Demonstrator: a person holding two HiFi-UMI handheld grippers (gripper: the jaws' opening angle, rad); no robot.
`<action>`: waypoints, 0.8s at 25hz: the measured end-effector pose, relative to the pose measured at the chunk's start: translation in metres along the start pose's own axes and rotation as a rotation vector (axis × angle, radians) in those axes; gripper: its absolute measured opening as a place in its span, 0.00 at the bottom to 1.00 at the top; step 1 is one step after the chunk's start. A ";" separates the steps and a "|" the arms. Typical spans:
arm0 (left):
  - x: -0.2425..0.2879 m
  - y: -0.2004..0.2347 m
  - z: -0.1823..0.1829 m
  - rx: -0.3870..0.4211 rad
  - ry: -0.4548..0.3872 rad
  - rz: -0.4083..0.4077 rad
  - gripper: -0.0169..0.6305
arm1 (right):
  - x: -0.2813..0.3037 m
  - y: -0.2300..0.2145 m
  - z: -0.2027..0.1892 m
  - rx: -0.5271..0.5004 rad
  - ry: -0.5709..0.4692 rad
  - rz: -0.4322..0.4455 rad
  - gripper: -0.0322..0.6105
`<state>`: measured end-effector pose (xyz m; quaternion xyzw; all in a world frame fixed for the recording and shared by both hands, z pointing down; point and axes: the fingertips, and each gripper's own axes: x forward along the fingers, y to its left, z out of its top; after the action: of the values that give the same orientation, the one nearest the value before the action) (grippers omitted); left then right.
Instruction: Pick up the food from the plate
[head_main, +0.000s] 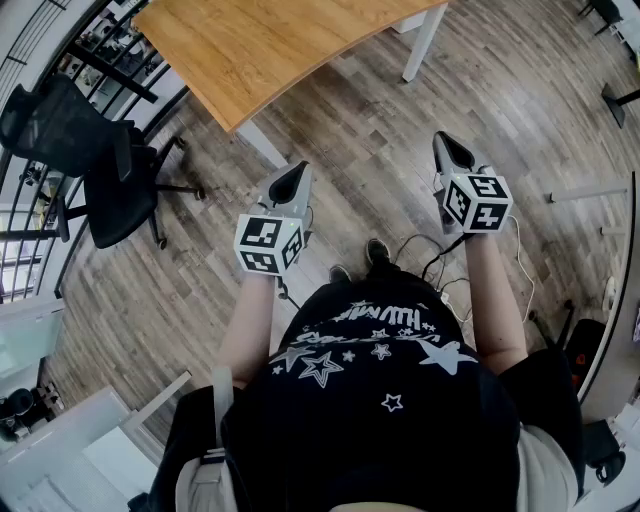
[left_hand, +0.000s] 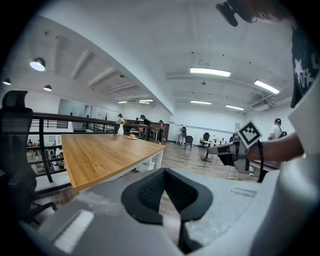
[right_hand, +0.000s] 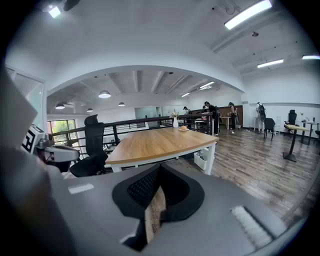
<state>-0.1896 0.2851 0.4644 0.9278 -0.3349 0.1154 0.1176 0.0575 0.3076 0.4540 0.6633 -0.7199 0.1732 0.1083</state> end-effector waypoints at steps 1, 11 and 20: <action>-0.004 -0.001 -0.001 0.000 0.001 -0.003 0.03 | -0.004 0.004 -0.002 -0.001 0.002 0.000 0.05; -0.037 0.000 -0.018 -0.036 0.017 -0.009 0.03 | -0.015 0.035 -0.004 -0.024 0.011 0.019 0.05; -0.060 0.007 -0.041 -0.078 0.023 -0.014 0.03 | -0.026 0.059 -0.017 -0.008 -0.002 0.047 0.05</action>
<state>-0.2445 0.3276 0.4862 0.9234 -0.3312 0.1119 0.1583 0.0006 0.3412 0.4532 0.6460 -0.7360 0.1720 0.1062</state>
